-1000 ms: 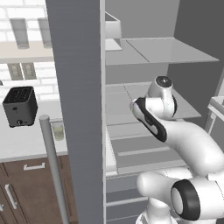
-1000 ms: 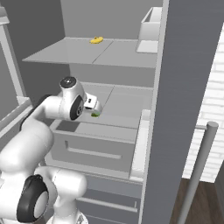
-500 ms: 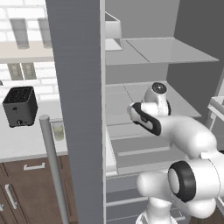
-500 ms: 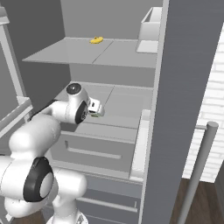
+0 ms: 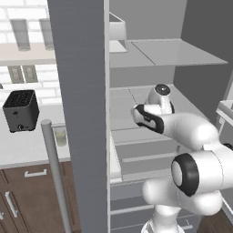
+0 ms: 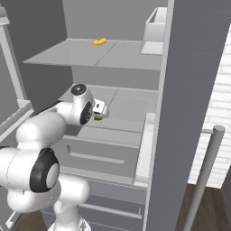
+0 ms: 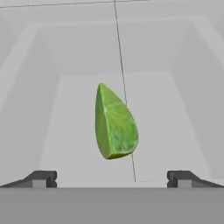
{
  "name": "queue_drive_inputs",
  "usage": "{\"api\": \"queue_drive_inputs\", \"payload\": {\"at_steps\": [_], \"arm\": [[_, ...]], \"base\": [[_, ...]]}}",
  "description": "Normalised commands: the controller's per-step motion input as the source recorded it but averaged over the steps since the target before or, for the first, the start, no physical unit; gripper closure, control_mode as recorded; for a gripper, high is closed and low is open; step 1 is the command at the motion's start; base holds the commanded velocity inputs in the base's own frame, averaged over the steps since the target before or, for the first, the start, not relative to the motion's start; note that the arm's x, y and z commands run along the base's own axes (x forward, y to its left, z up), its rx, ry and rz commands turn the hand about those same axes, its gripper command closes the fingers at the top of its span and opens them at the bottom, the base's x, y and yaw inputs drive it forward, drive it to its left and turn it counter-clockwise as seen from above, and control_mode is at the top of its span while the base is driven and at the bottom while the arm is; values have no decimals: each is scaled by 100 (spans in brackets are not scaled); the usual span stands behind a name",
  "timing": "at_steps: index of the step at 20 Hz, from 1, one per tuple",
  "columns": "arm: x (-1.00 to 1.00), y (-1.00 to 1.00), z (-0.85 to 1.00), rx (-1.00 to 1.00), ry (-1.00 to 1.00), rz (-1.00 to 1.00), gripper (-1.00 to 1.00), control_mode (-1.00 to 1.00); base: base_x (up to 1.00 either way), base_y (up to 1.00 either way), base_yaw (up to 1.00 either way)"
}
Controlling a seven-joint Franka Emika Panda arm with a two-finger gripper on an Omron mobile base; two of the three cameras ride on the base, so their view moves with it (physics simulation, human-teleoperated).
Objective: Grab a lemon wedge from the fridge and one ice cube from the ice bowl, and put them in the glass of lemonade.
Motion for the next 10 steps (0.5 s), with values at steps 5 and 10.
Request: {"api": "queue_drive_inputs", "payload": {"at_steps": [5,10], "arm": [[41,0,-13,0,0,0,-100,-100],[31,0,-28,0,0,0,-100,-100]], "base": [[0,0,0],[0,0,0]]}}
